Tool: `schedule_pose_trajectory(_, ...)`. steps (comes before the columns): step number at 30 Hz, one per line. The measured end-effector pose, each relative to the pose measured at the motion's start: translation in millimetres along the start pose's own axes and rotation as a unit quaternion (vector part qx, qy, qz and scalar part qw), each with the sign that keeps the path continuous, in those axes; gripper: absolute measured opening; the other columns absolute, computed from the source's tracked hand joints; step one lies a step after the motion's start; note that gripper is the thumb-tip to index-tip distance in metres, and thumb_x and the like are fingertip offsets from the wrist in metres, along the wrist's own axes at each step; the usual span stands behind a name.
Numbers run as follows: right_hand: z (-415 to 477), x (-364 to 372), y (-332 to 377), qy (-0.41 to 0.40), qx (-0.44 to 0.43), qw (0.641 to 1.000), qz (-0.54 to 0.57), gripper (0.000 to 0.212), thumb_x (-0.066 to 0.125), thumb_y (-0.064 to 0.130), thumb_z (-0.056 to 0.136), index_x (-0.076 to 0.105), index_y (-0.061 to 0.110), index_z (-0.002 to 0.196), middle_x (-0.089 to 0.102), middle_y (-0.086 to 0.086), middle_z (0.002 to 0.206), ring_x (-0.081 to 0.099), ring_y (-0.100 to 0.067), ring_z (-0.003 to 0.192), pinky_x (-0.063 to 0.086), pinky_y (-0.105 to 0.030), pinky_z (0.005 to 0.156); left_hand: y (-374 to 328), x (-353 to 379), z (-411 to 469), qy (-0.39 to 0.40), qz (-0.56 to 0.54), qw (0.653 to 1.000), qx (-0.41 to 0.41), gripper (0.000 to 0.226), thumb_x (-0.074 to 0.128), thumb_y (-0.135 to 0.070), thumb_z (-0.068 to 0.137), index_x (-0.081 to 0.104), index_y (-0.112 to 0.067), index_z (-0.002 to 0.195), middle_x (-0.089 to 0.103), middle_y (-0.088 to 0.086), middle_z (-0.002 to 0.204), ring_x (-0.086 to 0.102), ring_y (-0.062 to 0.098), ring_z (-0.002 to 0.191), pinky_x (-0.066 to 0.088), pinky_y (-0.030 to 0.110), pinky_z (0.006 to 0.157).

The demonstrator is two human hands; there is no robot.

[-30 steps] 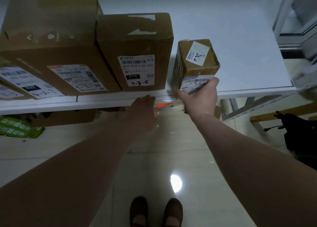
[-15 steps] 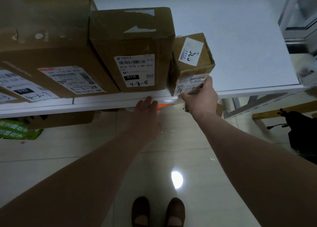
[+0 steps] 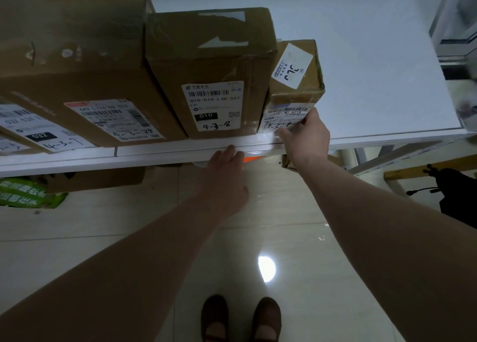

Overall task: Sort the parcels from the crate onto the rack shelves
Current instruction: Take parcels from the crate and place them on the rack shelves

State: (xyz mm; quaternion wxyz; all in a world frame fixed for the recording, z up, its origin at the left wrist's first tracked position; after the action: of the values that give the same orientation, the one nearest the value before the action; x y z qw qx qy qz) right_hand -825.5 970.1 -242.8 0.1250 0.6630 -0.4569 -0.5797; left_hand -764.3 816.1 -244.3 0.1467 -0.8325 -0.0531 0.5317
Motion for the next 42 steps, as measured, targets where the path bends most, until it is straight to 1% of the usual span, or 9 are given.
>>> schedule_pose_trajectory(5,-0.3,-3.5,1.8,0.008,0.005,1.000,-0.012,0.030,0.056,0.011,0.089,0.053,0.019,0.118,0.065,0.004,0.106,0.055,-0.016,0.092,0.037,-0.023,0.076,1.0,-6.2,0.5,0.008,-0.003,1.000,0.013,0.059,0.059,-0.019,0.086,0.035,-0.009,0.139,0.030,0.006,0.149,0.031,0.023,0.134,0.029,0.031,0.105)
schedule_pose_trajectory(12,-26.0,-17.6,-2.8,0.037,0.037,0.999,-0.013,0.063,0.060,0.005,0.088,0.038,0.020,0.145,0.055,-0.007,0.138,0.054,-0.029,0.121,0.049,-0.036,0.097,7.5,-20.1,-21.1,0.026,-0.044,0.999,-0.009,0.060,0.057,-0.018,0.088,0.033,-0.012,0.143,0.039,0.007,0.143,0.038,0.023,0.131,0.033,0.032,0.104)
schedule_pose_trajectory(16,-61.5,-20.6,-11.1,0.054,0.064,0.997,0.001,0.058,0.064,0.009,0.087,0.044,0.018,0.141,0.062,-0.007,0.124,0.059,-0.025,0.104,0.049,-0.028,0.083,15.5,-30.2,-50.8,0.035,-0.100,0.994,-0.034,0.040,0.059,-0.023,0.088,0.053,-0.010,0.126,0.057,0.012,0.117,0.054,0.025,0.109,0.040,0.029,0.086)
schedule_pose_trajectory(20,-109.9,-22.9,-11.3,0.101,0.052,0.993,-0.012,0.034,0.065,0.010,0.083,0.063,0.015,0.117,0.067,-0.002,0.098,0.057,-0.017,0.078,0.042,-0.024,0.071,27.1,-45.8,-104.5,0.005,-0.149,0.985,-0.090,0.016,0.060,-0.025,0.088,0.063,-0.013,0.099,0.065,0.003,0.097,0.060,0.021,0.093,0.049,0.035,0.087)
schedule_pose_trajectory(25,-179.2,-15.3,3.2,0.188,-0.017,0.980,-0.066,0.019,0.064,0.009,0.083,0.069,0.018,0.099,0.063,0.003,0.078,0.058,-0.016,0.070,0.045,-0.023,0.067,48.0,-59.5,-184.9,-0.017,-0.221,0.959,-0.179,0.011,0.056,-0.014,0.090,0.064,-0.008,0.094,0.055,-0.002,0.080,0.049,0.010,0.075,0.037,0.008,0.054)
schedule_pose_trajectory(27,-206.0,-12.0,12.7,0.216,-0.041,0.972,-0.079,0.016,0.064,0.010,0.084,0.068,0.021,0.094,0.063,0.003,0.076,0.057,-0.015,0.068,0.042,-0.021,0.062,59.4,-60.9,-217.4,-0.020,-0.252,0.944,-0.214,0.008,0.057,-0.013,0.090,0.062,-0.008,0.090,0.053,-0.001,0.075,0.046,0.008,0.068,0.036,0.009,0.049)
schedule_pose_trajectory(35,-315.0,3.2,41.9,0.249,-0.094,0.956,-0.122,0.014,0.064,0.009,0.084,0.066,0.022,0.089,0.060,0.005,0.073,0.057,-0.017,0.068,0.041,-0.022,0.063,116.5,-58.2,-353.9,-0.056,-0.293,0.902,-0.313,0.013,0.059,-0.018,0.090,0.066,-0.008,0.090,0.058,0.004,0.081,0.054,0.018,0.078,0.033,0.024,0.055)
schedule_pose_trajectory(38,-369.8,21.8,55.9,0.248,-0.108,0.954,-0.131,0.012,0.063,0.012,0.085,0.065,0.023,0.084,0.060,0.005,0.068,0.056,-0.016,0.063,0.039,-0.016,0.055,147.7,-55.0,-414.6,-0.064,-0.301,0.892,-0.332,0.012,0.060,-0.024,0.090,0.066,-0.014,0.086,0.065,0.006,0.087,0.056,0.019,0.079,0.033,0.024,0.063)
schedule_pose_trajectory(42,-461.0,62.2,72.2,0.221,-0.085,0.965,-0.111,0.008,0.063,0.015,0.087,0.069,0.017,0.082,0.059,0.002,0.067,0.055,-0.020,0.068,0.036,-0.024,0.064,203.6,-59.1,-512.9,-0.094,-0.311,0.884,-0.337,0.014,0.056,-0.024,0.092,0.065,-0.015,0.085,0.057,-0.002,0.076,0.056,0.020,0.082,0.035,0.017,0.062)
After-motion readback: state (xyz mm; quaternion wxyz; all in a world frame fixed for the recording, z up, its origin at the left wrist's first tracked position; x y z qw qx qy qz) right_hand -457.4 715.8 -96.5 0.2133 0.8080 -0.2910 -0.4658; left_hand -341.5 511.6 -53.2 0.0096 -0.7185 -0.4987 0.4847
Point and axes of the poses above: each hand's wrist, its own z-axis towards the middle knuckle, its own x-axis out of the palm, y = z × x, the point moved 2 cm from there along z, towards the middle knuckle
